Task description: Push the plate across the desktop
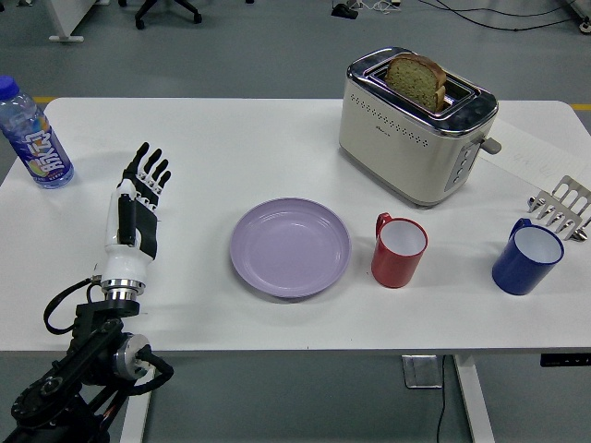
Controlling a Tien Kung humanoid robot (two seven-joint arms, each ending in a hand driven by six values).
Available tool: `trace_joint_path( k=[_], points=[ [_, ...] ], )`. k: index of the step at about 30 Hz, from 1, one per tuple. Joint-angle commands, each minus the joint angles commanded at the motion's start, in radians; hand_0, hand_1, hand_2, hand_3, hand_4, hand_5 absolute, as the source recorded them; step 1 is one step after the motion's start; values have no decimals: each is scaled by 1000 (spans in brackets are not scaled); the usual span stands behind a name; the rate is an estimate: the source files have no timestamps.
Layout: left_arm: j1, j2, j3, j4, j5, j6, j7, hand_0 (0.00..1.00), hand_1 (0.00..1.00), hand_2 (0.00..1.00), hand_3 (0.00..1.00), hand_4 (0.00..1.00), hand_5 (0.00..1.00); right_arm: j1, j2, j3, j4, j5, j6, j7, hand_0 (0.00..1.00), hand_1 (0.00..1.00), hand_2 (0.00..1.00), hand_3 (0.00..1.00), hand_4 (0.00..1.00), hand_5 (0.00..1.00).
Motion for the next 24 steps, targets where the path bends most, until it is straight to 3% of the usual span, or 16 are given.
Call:
trace_joint_path(
  k=[2,4,6,10,15,24],
  points=[
    [13,22,-49,-6,7,-5,12,839,856,887,882,483,998,-1,0,4,0,-3,0,-1,608,549,653,618,146,355],
    [16,26,-60,-7,8,-7,14,835,853,863,852,485,998,-1,-1,5,0,-3,0,-1,607,549,653,617,146,355],
    [35,57,-119,-13,26,-18,51,835,853,863,852,485,998,-4,0,13,0,-10,-1,-2,607,549,653,617,146,355],
    [57,92,-206,-6,47,-31,95,837,856,845,832,483,998,-9,0,17,0,-10,-1,-2,608,549,652,617,146,354],
    [87,120,-307,0,65,-45,134,837,856,845,832,483,998,-14,1,20,0,-6,-3,-2,608,549,652,617,146,354],
    [152,166,-444,14,78,-124,242,837,857,845,830,485,998,-22,2,25,0,-4,-4,-4,606,546,652,616,146,354]
  ],
)
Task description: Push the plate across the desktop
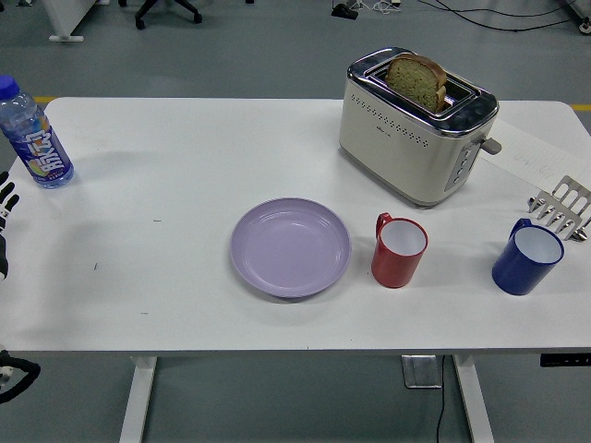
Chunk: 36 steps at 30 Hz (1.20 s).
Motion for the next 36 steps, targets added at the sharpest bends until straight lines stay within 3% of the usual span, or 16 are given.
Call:
trace_joint_path(
  k=[8,27,31,36],
  points=[
    [29,12,-83,21,-22,-21,29,838,860,847,828,488,998,-6,0,2,0,4,-1,-1,605,547,651,617,145,353],
    [37,5,-90,31,-34,-28,33,839,859,852,830,501,998,-3,-4,4,0,7,-2,2,604,546,651,615,144,352],
    [37,5,-93,30,-27,-48,44,838,859,851,829,505,998,0,-5,4,0,9,-2,3,605,545,650,615,144,353],
    [36,6,-106,18,5,-130,82,840,860,848,816,507,998,5,-6,7,0,10,-1,5,605,547,650,615,144,353]
  ],
)
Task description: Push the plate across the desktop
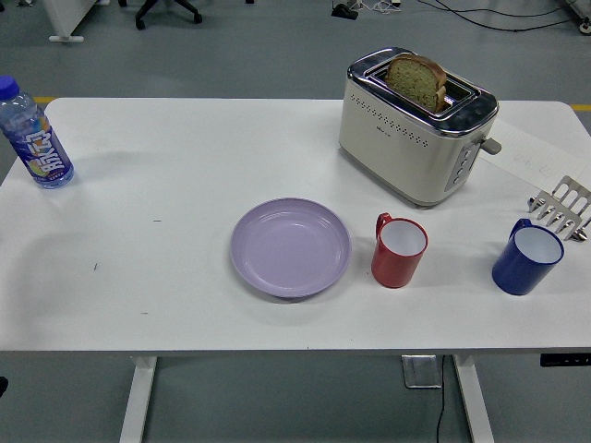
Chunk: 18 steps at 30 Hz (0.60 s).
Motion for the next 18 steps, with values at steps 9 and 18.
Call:
trace_joint_path(
  k=[9,18],
  points=[
    [0,-6,4,-14,21,-61,26,842,863,851,819,513,998,3,0,2,0,-4,1,1,605,547,650,616,145,354],
    [2,-10,-1,-24,24,-61,11,845,863,851,814,511,998,5,1,7,0,-15,1,-2,605,547,650,616,144,354]
  ],
)
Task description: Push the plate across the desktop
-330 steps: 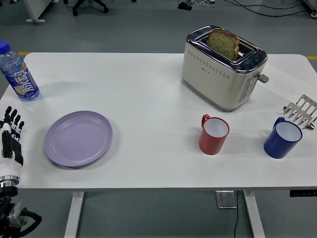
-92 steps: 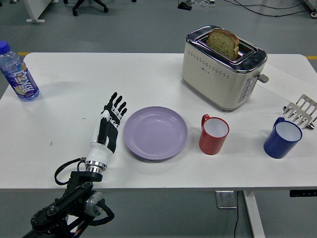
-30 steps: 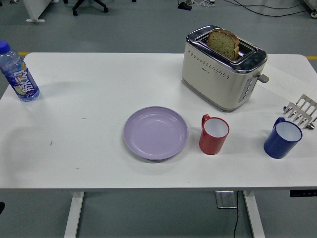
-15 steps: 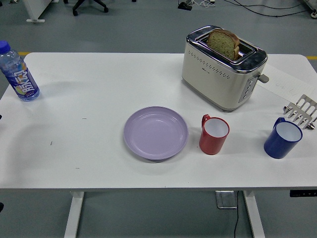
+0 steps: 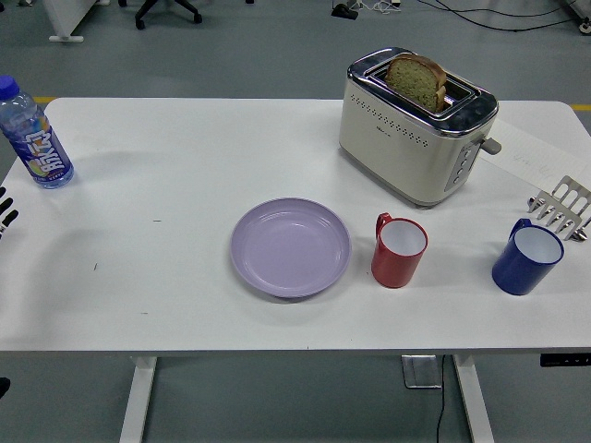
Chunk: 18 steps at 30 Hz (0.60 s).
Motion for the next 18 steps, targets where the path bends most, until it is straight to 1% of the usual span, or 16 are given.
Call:
trace_joint_path(
  k=[18],
  points=[
    [4,-6,5,-1,-1,10,0,842,861,847,811,519,998,-3,-1,-1,0,-3,-2,-1,605,547,650,616,145,354]
  ],
)
